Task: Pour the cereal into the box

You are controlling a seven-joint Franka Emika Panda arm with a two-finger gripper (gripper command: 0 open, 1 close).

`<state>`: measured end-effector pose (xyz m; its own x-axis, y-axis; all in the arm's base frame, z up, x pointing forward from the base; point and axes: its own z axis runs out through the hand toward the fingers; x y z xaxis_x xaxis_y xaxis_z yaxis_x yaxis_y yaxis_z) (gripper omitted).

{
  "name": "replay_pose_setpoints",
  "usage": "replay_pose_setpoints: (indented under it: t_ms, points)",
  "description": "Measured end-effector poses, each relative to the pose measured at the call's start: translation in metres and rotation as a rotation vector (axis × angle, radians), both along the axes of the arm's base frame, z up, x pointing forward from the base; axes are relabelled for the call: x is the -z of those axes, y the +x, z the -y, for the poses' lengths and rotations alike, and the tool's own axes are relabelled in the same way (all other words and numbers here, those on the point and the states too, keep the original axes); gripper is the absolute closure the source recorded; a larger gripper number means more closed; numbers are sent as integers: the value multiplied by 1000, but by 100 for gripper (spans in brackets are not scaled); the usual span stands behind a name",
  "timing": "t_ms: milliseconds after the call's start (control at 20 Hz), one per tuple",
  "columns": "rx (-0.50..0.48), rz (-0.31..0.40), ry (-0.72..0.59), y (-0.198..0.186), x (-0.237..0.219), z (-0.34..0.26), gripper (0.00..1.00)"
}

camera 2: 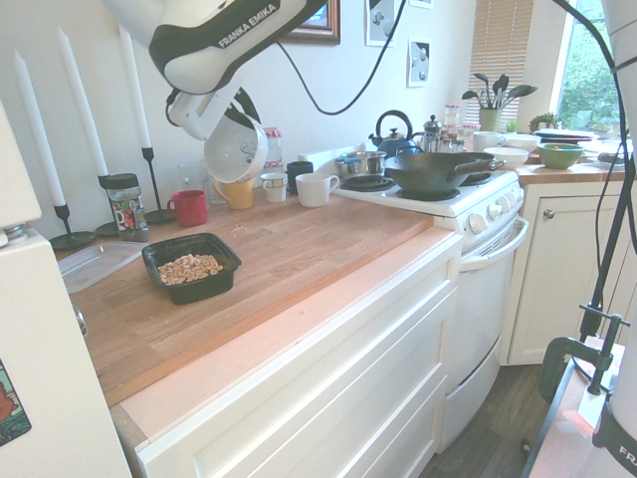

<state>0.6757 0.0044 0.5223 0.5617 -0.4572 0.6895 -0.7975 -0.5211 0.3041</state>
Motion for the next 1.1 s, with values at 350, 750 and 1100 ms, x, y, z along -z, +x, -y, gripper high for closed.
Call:
replay_pose_setpoints:
  t_ms: [350,750,1100]
  points:
    - [96,-41,452,-36,29,151,100]
    - [89,-37,944,-58,66,205,100]
    - [101,-30,1215,-68,112,257,100]
